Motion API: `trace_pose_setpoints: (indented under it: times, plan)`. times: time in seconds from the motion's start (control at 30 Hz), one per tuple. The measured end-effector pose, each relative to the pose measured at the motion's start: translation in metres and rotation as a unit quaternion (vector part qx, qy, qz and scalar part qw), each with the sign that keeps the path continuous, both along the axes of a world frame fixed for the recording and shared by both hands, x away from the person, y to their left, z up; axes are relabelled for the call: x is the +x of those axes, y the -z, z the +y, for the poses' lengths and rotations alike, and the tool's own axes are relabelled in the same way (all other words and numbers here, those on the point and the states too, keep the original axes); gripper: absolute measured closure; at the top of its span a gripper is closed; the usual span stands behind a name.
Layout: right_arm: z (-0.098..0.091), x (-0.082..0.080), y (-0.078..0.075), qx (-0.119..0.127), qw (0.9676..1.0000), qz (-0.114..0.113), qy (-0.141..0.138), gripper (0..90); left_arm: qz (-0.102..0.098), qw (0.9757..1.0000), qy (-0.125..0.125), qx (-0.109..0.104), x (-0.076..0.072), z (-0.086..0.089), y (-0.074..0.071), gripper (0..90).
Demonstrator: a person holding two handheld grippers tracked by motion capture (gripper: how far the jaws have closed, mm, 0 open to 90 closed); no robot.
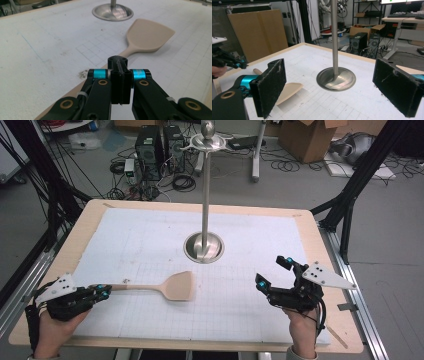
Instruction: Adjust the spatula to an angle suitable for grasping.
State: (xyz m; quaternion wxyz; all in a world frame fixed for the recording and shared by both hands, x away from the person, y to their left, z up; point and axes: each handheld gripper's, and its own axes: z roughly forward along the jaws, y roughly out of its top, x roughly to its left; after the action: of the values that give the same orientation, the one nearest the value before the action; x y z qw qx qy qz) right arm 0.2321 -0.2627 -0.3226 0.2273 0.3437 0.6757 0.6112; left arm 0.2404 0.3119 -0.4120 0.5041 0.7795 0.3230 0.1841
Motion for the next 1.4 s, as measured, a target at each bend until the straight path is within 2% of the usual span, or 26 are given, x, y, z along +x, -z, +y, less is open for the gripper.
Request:
trace_pose_setpoints:
  times: [0.03,0.23,0.4,0.73,1.23,1.4]
  plan:
    - [0.001,0.0,0.0,0.002,1.0,0.001,0.0,10.6,0.008,1.0,-0.001,0.004,0.002,0.0,0.005,89.8]
    - [0.002,0.001,0.001,-0.004,1.0,0.001,-0.003,10.7,0.022,0.9997,-0.007,0.007,0.007,0.0,0.014,89.9]
    - [0.003,0.001,0.001,-0.003,1.0,0.003,-0.003,10.7,0.035,0.9993,-0.015,0.002,0.011,0.004,0.02,89.9]
    - [0.004,0.002,0.001,-0.004,1.0,0.004,-0.005,10.7,0.052,0.9981,-0.03,0.016,0.017,0.009,0.033,89.9]
    - [0.005,0.003,0.002,-0.006,0.9999,0.005,-0.008,10.6,0.061,0.9969,-0.04,0.031,0.022,0.006,0.037,90.0]
    - [0.005,0.003,0.003,-0.009,0.9999,0.007,-0.009,10.7,0.069,0.9959,-0.045,0.037,0.025,0.005,0.038,90.0]
